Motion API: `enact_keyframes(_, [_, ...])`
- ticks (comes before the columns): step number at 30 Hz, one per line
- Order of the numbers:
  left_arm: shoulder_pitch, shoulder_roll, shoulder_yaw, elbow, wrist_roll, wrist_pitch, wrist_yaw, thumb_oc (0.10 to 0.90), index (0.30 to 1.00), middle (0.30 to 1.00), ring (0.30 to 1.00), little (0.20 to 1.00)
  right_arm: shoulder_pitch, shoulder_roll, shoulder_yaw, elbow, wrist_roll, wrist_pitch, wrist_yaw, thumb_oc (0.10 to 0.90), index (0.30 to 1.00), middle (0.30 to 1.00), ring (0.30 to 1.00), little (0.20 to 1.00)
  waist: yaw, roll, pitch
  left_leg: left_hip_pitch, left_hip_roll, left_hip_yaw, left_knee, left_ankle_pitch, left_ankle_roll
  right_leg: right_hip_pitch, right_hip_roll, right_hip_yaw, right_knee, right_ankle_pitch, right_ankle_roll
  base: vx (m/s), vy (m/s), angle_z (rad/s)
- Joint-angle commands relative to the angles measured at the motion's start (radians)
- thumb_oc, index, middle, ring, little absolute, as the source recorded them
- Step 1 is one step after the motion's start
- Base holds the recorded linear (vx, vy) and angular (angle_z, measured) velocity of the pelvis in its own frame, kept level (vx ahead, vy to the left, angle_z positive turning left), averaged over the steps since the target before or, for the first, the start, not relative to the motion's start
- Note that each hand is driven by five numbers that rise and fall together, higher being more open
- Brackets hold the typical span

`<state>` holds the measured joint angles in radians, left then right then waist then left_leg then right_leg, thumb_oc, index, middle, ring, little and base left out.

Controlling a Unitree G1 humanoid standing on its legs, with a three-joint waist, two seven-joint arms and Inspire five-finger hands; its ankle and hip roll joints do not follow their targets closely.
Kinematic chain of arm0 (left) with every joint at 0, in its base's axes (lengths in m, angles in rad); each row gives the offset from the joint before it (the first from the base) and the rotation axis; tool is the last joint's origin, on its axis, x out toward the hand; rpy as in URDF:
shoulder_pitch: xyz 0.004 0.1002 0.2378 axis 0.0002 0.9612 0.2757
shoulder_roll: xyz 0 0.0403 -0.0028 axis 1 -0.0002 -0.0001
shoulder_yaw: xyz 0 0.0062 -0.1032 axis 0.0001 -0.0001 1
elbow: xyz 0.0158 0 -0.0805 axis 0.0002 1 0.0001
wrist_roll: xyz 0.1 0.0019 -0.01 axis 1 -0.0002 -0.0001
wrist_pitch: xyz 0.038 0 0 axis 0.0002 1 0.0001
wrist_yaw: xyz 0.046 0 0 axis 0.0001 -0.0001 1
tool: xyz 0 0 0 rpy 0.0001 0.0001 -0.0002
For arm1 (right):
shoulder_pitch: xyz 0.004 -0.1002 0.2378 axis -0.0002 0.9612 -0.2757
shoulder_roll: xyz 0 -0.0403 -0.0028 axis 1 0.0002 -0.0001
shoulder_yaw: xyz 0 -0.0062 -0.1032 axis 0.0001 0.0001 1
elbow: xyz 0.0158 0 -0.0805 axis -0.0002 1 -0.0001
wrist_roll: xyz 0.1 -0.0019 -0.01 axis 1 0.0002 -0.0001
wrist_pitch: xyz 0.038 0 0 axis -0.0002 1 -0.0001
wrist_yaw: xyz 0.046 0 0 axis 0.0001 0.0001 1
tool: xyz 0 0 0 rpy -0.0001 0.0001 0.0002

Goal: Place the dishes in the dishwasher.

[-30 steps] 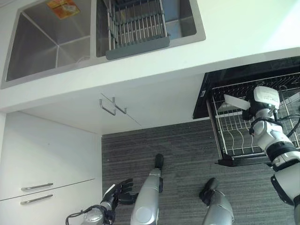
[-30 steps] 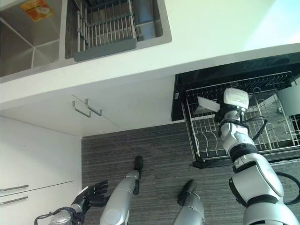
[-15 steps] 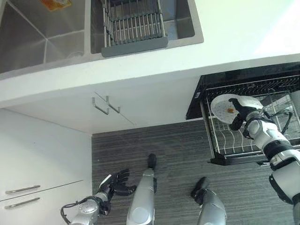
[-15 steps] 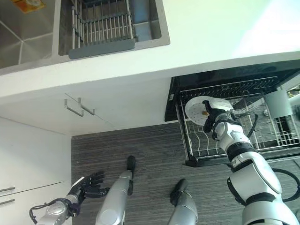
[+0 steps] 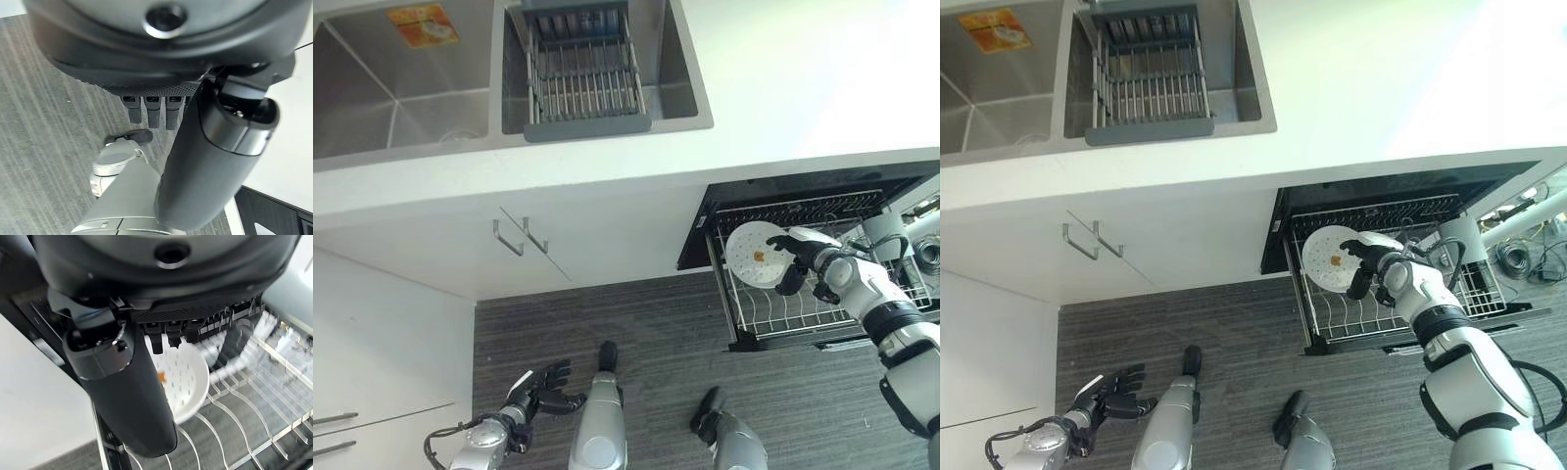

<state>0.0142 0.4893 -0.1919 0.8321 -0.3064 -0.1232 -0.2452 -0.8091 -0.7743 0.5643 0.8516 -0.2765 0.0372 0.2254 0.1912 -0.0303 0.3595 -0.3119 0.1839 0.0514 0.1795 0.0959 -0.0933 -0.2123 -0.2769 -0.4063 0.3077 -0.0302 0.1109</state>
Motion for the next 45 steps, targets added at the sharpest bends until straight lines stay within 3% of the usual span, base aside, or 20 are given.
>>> enact_keyframes(1, [0.061,0.044,0.002,-0.015,0.037,-0.001,-0.013,0.8,0.9,0.9,0.9,0.9,0.043,-0.121,-0.075,-0.112,0.069,0.02,-0.004,0.8,0.9,0.9,0.9,0.9,-0.005,-0.017,-0.071,0.079,0.053,0.044,0.12,-0.264,-0.02,-0.005,-0.023,0.067,-0.008,-0.068,0.081,0.07,-0.013,-0.1])
enact_keyframes(3, [0.083,0.035,0.018,-0.006,0.048,-0.001,-0.011,0.8,0.9,0.9,0.9,0.9,0.104,-0.144,-0.118,-0.176,0.079,0.035,-0.016,0.8,0.9,0.9,0.9,0.9,-0.019,-0.024,-0.087,0.097,0.057,0.052,0.12,-0.268,-0.019,0.011,-0.021,0.071,-0.008,-0.071,0.084,0.11,0.011,-0.09])
enact_keyframes(4, [0.117,0.019,0.045,0.003,0.055,-0.004,-0.008,0.8,0.9,0.9,0.9,0.9,0.193,-0.16,-0.217,-0.272,0.087,0.07,-0.031,0.8,0.9,0.9,0.9,0.9,-0.041,-0.031,-0.108,0.124,0.061,0.066,0.12,-0.276,-0.017,0.028,-0.018,0.083,-0.008,-0.074,0.087,0.12,0.025,-0.19])
enact_keyframes(8, [0.143,-0.001,0.073,0.016,0.071,-0.007,-0.005,0.8,0.9,0.9,0.9,0.9,0.298,-0.165,-0.327,-0.387,0.068,0.1,-0.043,0.8,0.9,0.9,0.9,0.9,-0.065,-0.035,-0.123,0.147,0.066,0.077,0.12,-0.282,-0.016,0.041,-0.014,0.097,-0.008,-0.074,0.091,0.08,0.017,-0.26])
enact_keyframes(9, [0.161,-0.02,0.1,0.038,0.078,-0.015,-0.002,0.8,0.9,0.9,0.9,0.9,0.395,-0.163,-0.419,-0.491,0.037,0.135,-0.041,0.8,0.9,0.9,0.9,0.9,-0.087,-0.037,-0.134,0.161,0.069,0.089,0.12,-0.287,-0.014,0.047,-0.011,0.109,-0.008,-0.076,0.093,0.07,0.026,-0.26])
enact_keyframes(13, [0.185,-0.066,0.163,0.083,0.088,-0.035,0.002,0.8,0.9,0.9,0.9,0.9,0.623,-0.145,-0.599,-0.668,-0.032,0.233,-0.029,0.8,0.9,0.9,0.9,0.9,-0.146,-0.032,-0.145,0.187,0.076,0.119,0.12,-0.298,-0.013,0.052,-0.007,0.141,-0.008,-0.078,0.096,0.04,0.036,-0.31])
enact_keyframes(15, [0.191,-0.078,0.177,0.096,0.082,-0.032,0.011,0.8,0.9,0.9,0.9,0.9,0.736,-0.102,-0.643,-0.661,-0.042,0.331,0.084,0.8,0.9,0.9,0.9,0.9,-0.172,-0.031,-0.143,0.203,0.078,0.14,0.12,-0.299,-0.012,0.06,-0.007,0.151,-0.008,-0.077,0.096,0.05,0.015,-0.3])
enact_keyframes(17, [0.192,-0.079,0.18,0.096,0.085,-0.029,0.011,0.8,0.9,0.9,0.9,0.9,0.763,-0.084,-0.643,-0.658,-0.052,0.355,0.106,0.8,0.9,0.9,0.9,0.9,-0.176,-0.031,-0.142,0.206,0.079,0.144,0.12,-0.297,-0.012,0.061,-0.005,0.155,-0.008,-0.077,0.094,0.05,-0.016,-0.21])
enact_keyframes(18, [0.183,-0.076,0.179,0.089,0.1,-0.021,0.01,0.8,0.9,0.9,0.9,0.9,0.814,-0.005,-0.614,-0.524,-0.023,0.404,0.097,0.8,0.9,0.9,0.9,0.9,-0.183,-0.029,-0.136,0.211,0.075,0.144,0.12,-0.297,-0.008,0.068,0.001,0.16,-0.008,-0.078,0.088,0.07,-0.04,-0.12])
enact_keyframes(21, [0.163,-0.063,0.154,0.074,0.101,0.015,0.003,0.8,0.9,0.9,0.9,0.9,0.798,0.106,-0.527,-0.257,0.033,0.414,0.057,0.8,0.9,0.9,0.9,0.9,-0.16,-0.023,-0.131,0.214,0.066,0.129,0.12,-0.292,-0.007,0.086,-0.004,0.141,-0.008,-0.079,0.083,0.09,-0.027,0.07])
enact_keyframes(24, [0.161,-0.054,0.127,0.065,0.119,0.033,-0.011,0.8,0.9,0.9,0.9,0.9,0.771,0.133,-0.499,-0.133,0.125,0.393,-0.05,0.8,0.9,0.9,0.9,0.9,-0.139,-0.014,-0.13,0.217,0.057,0.115,0.12,-0.291,-0.005,0.099,-0.01,0.123,-0.008,-0.079,0.084,0.08,-0.002,0.37])
enact_keyframes(30, [0.106,-0.054,0.023,0.14,0.122,0.012,-0.011,0.8,0.9,0.9,0.9,0.9,0.547,0.191,-0.428,0.25,0.238,0.335,-0.195,0.8,0.9,0.9,0.9,0.9,-0.064,0.018,-0.134,0.207,0.036,0.078,0.12,-0.288,0.001,0.107,-0.023,0.091,-0.008,-0.082,0.084,0.07,0.008,0.19])
enact_keyframes(39, [0.081,-0.045,-0.047,0.135,0.075,0.044,0.003,0.8,0.9,0.9,0.9,0.9,0.361,0.139,-0.381,0.365,0.302,0.434,-0.279,0.8,0.9,0.9,0.9,0.9,-0.005,0.073,-0.114,0.15,0.008,0.033,0.12,-0.265,0.002,0.077,-0.059,0.055,-0.008,-0.064,0.087,0.0,0.04,0.26])
enact_keyframes(45, [0.064,-0.038,-0.066,0.132,0.033,0.035,0.003,0.8,0.9,0.9,0.9,0.9,0.245,0.058,-0.38,0.416,0.311,0.431,-0.29,0.8,0.9,0.9,0.9,0.9,0.019,0.102,-0.072,0.098,-0.014,0.013,0.12,-0.254,0.005,0.041,-0.083,0.042,-0.008,-0.049,0.093,-0.09,0.037,0.17])
